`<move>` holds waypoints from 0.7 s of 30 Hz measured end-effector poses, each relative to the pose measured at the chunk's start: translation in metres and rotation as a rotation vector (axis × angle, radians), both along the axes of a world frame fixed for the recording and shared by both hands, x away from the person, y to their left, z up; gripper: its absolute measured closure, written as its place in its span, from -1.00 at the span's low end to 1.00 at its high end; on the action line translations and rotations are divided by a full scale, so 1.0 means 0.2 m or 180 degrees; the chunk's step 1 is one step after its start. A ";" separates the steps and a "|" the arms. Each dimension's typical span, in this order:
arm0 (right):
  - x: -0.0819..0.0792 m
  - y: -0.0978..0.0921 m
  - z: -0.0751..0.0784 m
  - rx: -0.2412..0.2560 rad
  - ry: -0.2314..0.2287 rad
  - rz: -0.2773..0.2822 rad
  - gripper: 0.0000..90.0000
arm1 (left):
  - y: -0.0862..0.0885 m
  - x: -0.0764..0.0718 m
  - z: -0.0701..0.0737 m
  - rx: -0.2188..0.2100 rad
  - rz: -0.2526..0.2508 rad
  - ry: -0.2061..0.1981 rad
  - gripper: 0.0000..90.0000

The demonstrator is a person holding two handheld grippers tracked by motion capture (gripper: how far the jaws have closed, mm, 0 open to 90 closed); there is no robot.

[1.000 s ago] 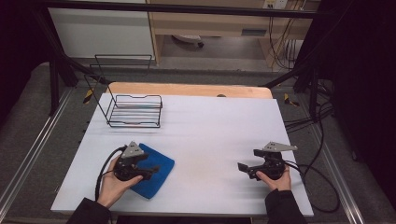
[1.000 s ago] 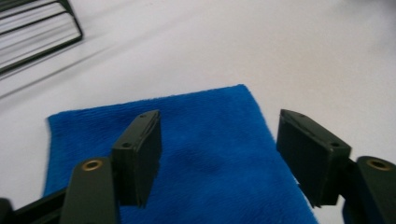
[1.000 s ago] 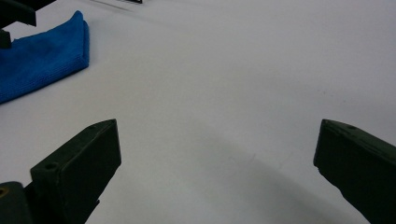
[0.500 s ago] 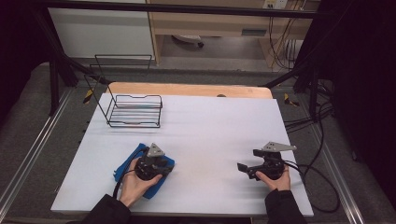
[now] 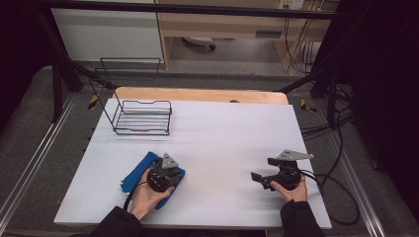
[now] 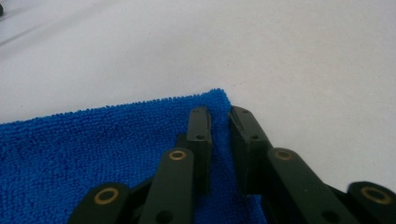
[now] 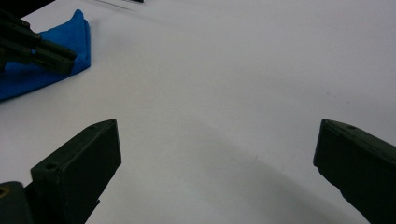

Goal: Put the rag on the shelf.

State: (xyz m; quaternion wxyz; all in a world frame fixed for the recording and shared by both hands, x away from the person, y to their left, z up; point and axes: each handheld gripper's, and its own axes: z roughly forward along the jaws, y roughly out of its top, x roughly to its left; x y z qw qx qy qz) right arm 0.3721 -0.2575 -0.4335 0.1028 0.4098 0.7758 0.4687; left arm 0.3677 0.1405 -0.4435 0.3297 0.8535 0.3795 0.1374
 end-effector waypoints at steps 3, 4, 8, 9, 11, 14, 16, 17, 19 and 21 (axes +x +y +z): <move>0.00 0.00 0.00 -0.0003 0.0000 0.0002 -0.97 | 0.00 0.00 0.00 -0.0013 0.0004 0.0014 0.86; 0.00 0.00 0.00 -0.0011 0.0002 0.0007 -0.97 | 0.00 0.00 0.00 -0.0036 0.0009 0.0028 0.91; 0.00 0.00 0.00 -0.0008 0.0000 0.0008 -0.97 | 0.02 0.01 0.01 -0.0115 0.0007 0.0057 0.94; 0.00 0.00 0.00 -0.0004 0.0001 0.0013 -0.97 | 0.02 0.02 0.01 -0.0177 0.0027 0.0072 0.95; 0.00 0.00 0.00 -0.0002 -0.0004 0.0012 -0.97 | 0.04 0.03 0.03 -0.0286 0.0063 0.0059 0.95; 0.00 0.00 0.00 0.0005 0.0012 -0.0004 -0.96 | 0.04 0.05 0.06 -0.0373 0.0132 0.0034 0.95; 0.00 0.00 0.00 0.0009 0.0012 -0.0006 -0.96 | 0.03 0.08 0.07 -0.0445 0.0207 0.0016 0.95; 0.00 0.00 0.00 0.0009 0.0012 -0.0006 -0.96 | 0.02 0.09 0.07 -0.0486 0.0252 0.0020 0.95; 0.00 0.00 0.00 0.0010 0.0012 -0.0004 -0.96 | 0.00 0.12 0.07 -0.0536 0.0332 0.0000 0.95; 0.00 0.00 0.00 0.0008 0.0015 -0.0002 -0.96 | -0.03 0.16 0.07 -0.0541 0.0408 -0.0002 0.95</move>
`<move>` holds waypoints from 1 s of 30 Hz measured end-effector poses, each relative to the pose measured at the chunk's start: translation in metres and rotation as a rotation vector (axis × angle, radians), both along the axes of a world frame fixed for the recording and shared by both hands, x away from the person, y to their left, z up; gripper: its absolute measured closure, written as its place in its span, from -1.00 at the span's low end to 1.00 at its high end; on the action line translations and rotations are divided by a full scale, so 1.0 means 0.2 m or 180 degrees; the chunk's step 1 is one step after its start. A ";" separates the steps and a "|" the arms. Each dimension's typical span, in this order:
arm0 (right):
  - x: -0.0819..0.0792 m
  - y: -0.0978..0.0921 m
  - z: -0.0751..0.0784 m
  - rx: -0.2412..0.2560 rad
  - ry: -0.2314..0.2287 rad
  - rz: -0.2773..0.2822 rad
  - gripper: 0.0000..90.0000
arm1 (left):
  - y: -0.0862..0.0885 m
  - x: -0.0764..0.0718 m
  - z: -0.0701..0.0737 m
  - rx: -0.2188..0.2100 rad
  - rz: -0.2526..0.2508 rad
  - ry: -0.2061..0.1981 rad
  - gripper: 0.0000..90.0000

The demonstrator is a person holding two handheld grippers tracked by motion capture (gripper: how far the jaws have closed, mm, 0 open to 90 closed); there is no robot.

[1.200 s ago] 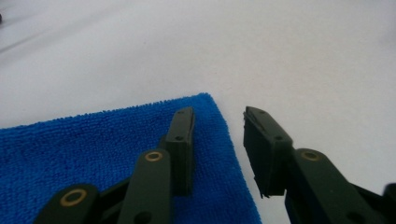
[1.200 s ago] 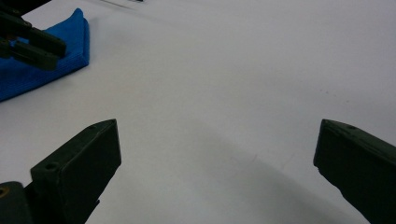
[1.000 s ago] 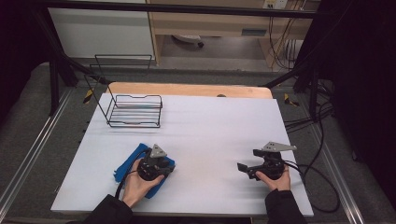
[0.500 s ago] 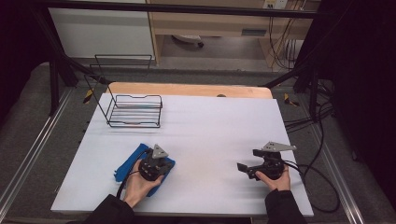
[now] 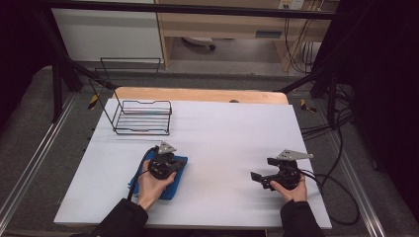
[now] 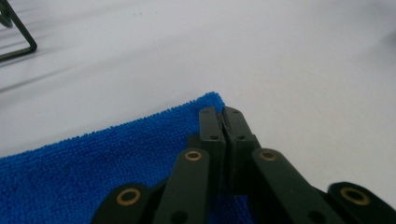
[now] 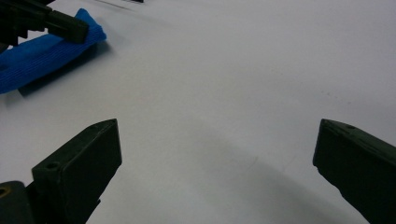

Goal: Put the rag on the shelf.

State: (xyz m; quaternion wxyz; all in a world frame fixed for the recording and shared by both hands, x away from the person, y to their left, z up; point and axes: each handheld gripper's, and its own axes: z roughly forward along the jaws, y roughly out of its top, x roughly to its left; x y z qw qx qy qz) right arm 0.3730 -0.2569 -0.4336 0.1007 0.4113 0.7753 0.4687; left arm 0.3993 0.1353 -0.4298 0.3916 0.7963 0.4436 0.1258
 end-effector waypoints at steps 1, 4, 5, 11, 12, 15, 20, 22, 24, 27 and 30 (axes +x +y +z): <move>0.00 0.00 0.00 0.0001 0.0003 -0.0002 -0.96 | -0.01 0.02 0.00 0.0021 0.0033 -0.0006 0.95; 0.00 0.00 0.00 0.0003 0.0001 0.0000 -0.96 | -0.04 0.06 -0.01 0.0035 0.0110 0.0003 0.95; 0.00 0.00 0.00 0.0001 0.0000 0.0002 -0.96 | -0.05 0.08 -0.02 0.0021 0.0132 0.0020 0.95; 0.00 0.01 0.00 -0.0010 -0.0011 0.0016 -0.96 | -0.05 0.09 -0.04 0.0019 0.0006 0.0048 0.70; 0.00 0.01 0.00 -0.0010 -0.0011 0.0016 -0.96 | -0.04 0.08 -0.02 -0.0041 -0.0025 0.0038 0.70; 0.00 0.01 0.00 -0.0006 0.0001 0.0015 -0.95 | 0.03 0.04 0.06 -0.0054 -0.0154 -0.0042 0.21; 0.00 0.02 -0.01 -0.0003 -0.0002 0.0006 -0.95 | 0.25 -0.02 0.16 0.0001 -0.0185 -0.0089 -0.08; 0.00 0.02 -0.01 -0.0003 0.0012 0.0004 -0.95 | 0.35 -0.05 0.17 0.0064 -0.0151 -0.0060 -0.09; 0.00 0.02 -0.01 -0.0002 0.0016 -0.0003 -0.95 | 0.44 -0.08 0.16 0.0097 -0.0104 -0.0002 -0.09; 0.00 0.02 -0.01 0.0008 0.0021 0.0000 -0.95 | 0.54 -0.12 0.10 0.0154 -0.0037 0.0109 -0.09; 0.00 0.02 -0.01 -0.0004 0.0018 0.0013 -0.95 | 0.61 -0.15 0.04 0.0123 0.0040 0.0227 -0.05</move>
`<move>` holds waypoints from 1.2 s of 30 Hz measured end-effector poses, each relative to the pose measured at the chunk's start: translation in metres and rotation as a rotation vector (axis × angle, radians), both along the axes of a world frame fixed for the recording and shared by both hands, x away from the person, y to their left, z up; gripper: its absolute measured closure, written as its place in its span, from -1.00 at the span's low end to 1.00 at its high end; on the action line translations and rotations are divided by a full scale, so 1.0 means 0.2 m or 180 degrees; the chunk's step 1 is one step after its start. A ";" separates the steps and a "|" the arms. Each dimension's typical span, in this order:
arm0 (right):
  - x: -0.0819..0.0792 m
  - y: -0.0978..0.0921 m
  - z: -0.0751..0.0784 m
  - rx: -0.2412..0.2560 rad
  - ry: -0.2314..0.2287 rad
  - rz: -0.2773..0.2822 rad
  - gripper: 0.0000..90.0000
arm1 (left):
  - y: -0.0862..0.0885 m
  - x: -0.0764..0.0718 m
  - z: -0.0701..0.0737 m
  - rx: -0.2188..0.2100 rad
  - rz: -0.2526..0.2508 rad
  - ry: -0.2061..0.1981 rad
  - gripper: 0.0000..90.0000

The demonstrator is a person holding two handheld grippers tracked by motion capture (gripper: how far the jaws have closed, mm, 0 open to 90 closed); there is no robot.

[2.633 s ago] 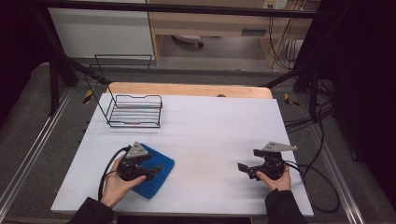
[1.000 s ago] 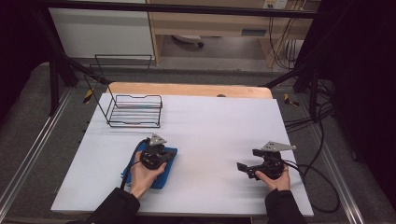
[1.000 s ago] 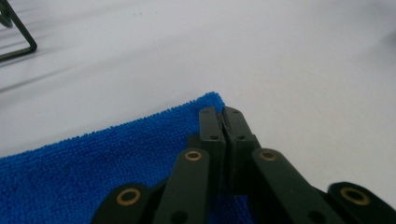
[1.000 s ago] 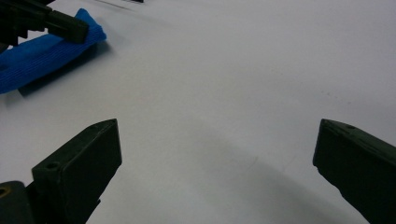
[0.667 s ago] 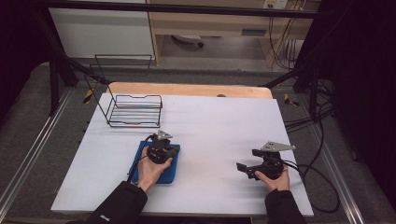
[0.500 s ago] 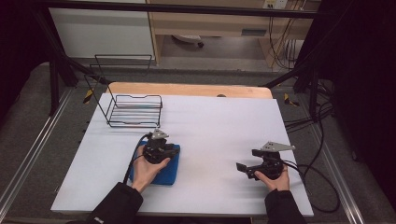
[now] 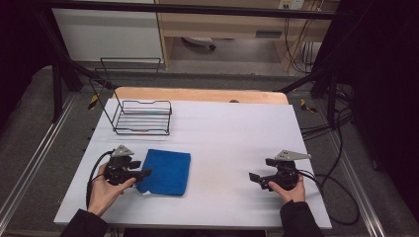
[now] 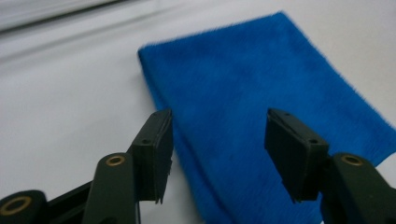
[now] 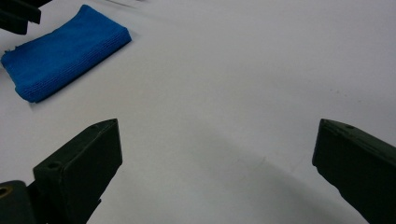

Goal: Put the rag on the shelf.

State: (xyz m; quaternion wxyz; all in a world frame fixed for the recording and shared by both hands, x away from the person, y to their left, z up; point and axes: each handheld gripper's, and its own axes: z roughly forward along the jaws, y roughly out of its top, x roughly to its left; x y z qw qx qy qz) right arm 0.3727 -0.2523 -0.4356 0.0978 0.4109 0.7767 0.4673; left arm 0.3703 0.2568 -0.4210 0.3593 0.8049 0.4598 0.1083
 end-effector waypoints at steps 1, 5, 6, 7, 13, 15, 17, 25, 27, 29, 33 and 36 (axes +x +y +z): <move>0.00 0.00 0.00 -0.0014 0.0008 0.0002 -0.95 | 0.02 -0.01 -0.02 0.0008 -0.0001 0.0032 0.00; 0.00 0.00 0.00 -0.0008 0.0003 0.0005 -0.95 | 0.05 -0.06 -0.08 -0.0022 -0.0019 0.0165 0.05; 0.00 0.01 0.00 -0.0006 0.0004 0.0007 -0.95 | 0.05 -0.06 -0.09 -0.0029 -0.0026 0.0181 0.07; 0.00 0.01 0.00 -0.0009 0.0010 0.0003 -0.95 | 0.05 -0.07 -0.10 -0.0023 -0.0043 0.0188 0.09; 0.00 0.01 0.00 -0.0014 0.0002 0.0009 -0.95 | 0.02 -0.09 -0.11 -0.0027 -0.0008 0.0230 0.34; 0.00 0.01 0.00 -0.0014 0.0014 0.0013 -0.96 | 0.02 -0.10 -0.10 -0.0055 0.0021 0.0309 0.54; 0.00 0.01 0.00 -0.0013 0.0016 0.0013 -0.95 | 0.02 -0.12 -0.10 -0.0051 0.0023 0.0366 0.62; 0.00 0.01 0.00 -0.0001 0.0016 0.0012 -0.95 | 0.02 -0.18 -0.07 -0.0092 0.0027 0.0321 0.90; 0.00 0.02 0.00 0.0001 0.0020 0.0019 -0.96 | 0.02 -0.18 -0.07 -0.0082 0.0043 0.0336 0.90; 0.00 0.02 0.00 -0.0017 0.0021 0.0029 -0.95 | 0.02 -0.17 -0.08 -0.0052 0.0043 0.0292 0.87; 0.00 0.02 0.00 0.0001 0.0016 0.0003 -0.95 | 0.03 -0.16 -0.06 -0.0024 0.0038 0.0073 0.58; 0.00 0.02 0.00 -0.0002 0.0020 -0.0014 -0.96 | 0.05 -0.14 -0.03 -0.0042 0.0077 -0.0030 0.20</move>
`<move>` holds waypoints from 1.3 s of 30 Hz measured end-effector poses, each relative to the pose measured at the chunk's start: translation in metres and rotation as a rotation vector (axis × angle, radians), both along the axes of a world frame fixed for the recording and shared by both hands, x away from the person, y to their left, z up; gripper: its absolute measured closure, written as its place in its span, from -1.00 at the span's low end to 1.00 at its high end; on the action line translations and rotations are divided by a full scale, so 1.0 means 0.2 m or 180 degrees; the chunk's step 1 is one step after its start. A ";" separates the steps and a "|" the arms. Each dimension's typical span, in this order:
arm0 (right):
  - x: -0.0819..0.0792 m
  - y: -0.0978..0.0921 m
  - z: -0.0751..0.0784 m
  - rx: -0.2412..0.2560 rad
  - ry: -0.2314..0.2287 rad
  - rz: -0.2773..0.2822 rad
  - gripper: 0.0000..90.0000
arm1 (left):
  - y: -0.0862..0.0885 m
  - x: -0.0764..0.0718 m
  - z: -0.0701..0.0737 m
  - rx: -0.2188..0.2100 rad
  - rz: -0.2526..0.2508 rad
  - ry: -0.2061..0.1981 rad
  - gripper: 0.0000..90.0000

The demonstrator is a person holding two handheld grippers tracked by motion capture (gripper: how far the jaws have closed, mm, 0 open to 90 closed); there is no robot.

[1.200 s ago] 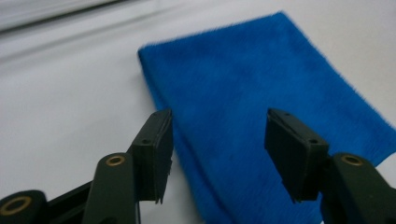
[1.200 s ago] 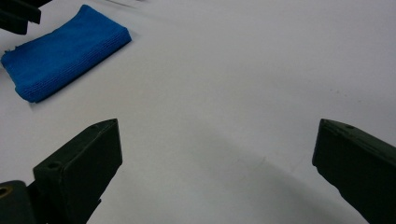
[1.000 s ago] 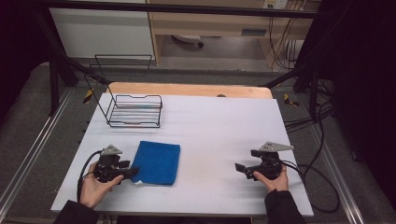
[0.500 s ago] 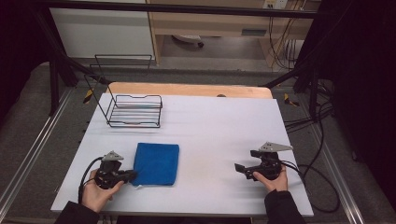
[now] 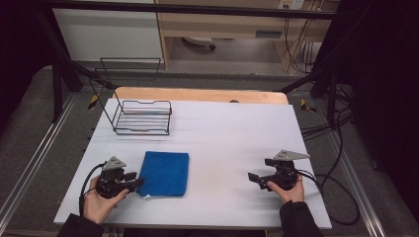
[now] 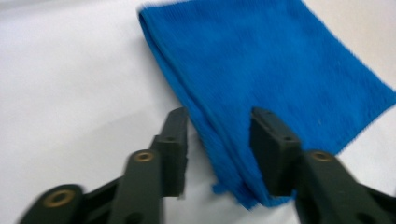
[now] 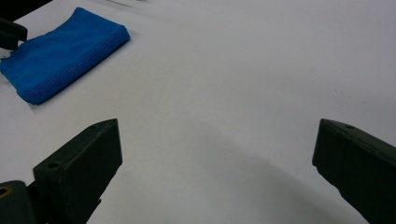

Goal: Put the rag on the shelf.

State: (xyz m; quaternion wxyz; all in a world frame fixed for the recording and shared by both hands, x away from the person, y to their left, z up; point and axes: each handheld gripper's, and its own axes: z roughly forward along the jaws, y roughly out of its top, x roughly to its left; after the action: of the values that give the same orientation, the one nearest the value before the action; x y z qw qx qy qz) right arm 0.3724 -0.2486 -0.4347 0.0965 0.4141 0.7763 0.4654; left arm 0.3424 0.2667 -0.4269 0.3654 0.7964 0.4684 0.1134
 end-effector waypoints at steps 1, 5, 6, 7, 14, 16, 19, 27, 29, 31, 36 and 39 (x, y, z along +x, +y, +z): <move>0.00 0.00 0.00 -0.0016 -0.0015 0.0006 -0.96 | 0.01 0.01 0.01 0.0002 0.0012 -0.0035 0.11; 0.00 0.01 0.00 -0.0004 -0.0007 0.0008 -0.96 | 0.03 0.08 0.06 -0.0051 0.0003 -0.0157 -0.13; 0.00 0.01 0.00 -0.0012 -0.0010 0.0007 -0.96 | 0.03 0.10 0.07 -0.0059 0.0002 -0.0171 -0.20; 0.00 0.01 0.00 -0.0020 -0.0008 0.0006 -0.96 | 0.03 0.12 0.08 -0.0078 0.0008 -0.0169 -0.25; 0.00 0.01 0.00 -0.0028 -0.0010 0.0008 -0.96 | 0.00 0.27 0.12 -0.0072 0.0070 -0.0197 -0.47; 0.01 0.01 0.00 -0.0032 -0.0008 0.0010 -0.96 | -0.01 0.31 0.11 -0.0104 0.0095 -0.0159 -0.40; 0.01 0.01 0.00 -0.0028 -0.0011 0.0008 -0.96 | -0.04 0.37 0.08 -0.0046 0.0114 -0.0168 -0.26; 0.01 0.01 -0.01 -0.0026 0.0000 0.0008 -0.96 | -0.08 0.46 0.00 0.0021 0.0166 -0.0096 0.15; 0.01 0.01 -0.01 -0.0021 -0.0004 0.0008 -0.96 | -0.07 0.48 -0.02 0.0062 0.0174 -0.0057 0.28; 0.01 0.01 -0.01 -0.0023 -0.0001 0.0008 -0.96 | -0.06 0.49 -0.04 0.0063 0.0179 -0.0015 0.33; 0.01 0.02 -0.01 -0.0011 0.0015 0.0012 -0.96 | -0.07 0.50 -0.07 0.0053 0.0109 0.0028 0.48; 0.01 0.02 -0.01 -0.0033 0.0002 0.0017 -0.96 | -0.07 0.50 -0.08 0.0036 0.0073 0.0059 0.49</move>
State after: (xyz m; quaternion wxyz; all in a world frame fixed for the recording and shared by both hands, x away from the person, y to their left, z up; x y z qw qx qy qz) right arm 0.3741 -0.2439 -0.4359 0.0972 0.4116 0.7798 0.4615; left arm 0.4427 0.2518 -0.4432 0.3552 0.7940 0.4803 0.1129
